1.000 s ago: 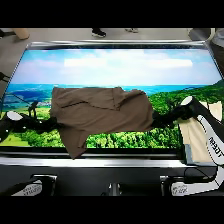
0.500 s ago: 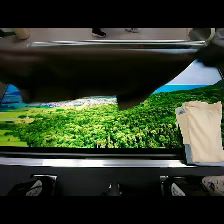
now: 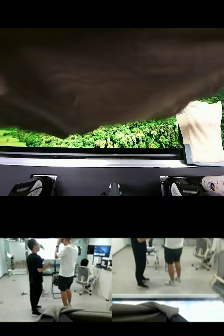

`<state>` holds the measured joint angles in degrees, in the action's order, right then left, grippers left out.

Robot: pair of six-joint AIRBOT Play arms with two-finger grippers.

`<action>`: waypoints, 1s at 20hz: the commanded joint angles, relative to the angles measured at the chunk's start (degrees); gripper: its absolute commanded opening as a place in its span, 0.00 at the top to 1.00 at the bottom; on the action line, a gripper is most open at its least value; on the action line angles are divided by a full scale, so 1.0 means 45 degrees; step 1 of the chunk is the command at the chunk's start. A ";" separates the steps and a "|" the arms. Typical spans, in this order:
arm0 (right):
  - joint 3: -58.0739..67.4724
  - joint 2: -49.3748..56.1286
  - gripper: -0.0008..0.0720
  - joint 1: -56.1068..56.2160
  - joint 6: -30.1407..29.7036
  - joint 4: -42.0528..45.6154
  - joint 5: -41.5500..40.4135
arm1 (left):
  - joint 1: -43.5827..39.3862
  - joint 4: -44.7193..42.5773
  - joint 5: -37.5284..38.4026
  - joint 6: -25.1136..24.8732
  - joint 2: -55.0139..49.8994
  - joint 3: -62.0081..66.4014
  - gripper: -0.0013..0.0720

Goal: Fold the shirts.

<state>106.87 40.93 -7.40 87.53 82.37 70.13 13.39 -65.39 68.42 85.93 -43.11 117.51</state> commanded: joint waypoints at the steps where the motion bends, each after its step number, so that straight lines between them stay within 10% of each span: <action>1: 0.0063 0.0899 0.96 0.0010 0.0272 0.0277 0.1865 | 0.0000 -0.0194 0.1107 -0.0097 -0.0729 0.0015 0.94; 9: -0.0971 0.8990 0.97 0.0131 -0.0457 -0.0311 0.5134 | -0.0277 -0.0189 0.2880 -0.0729 -0.6169 -0.4687 0.94; 20: -0.1282 1.4066 0.96 0.1190 0.1035 0.0471 -0.4318 | -0.1666 -0.0092 -0.5047 -0.0797 -1.1448 -0.6955 0.94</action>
<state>101.10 102.00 -2.15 89.93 84.44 63.33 6.94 -66.06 57.69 82.39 -91.33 86.83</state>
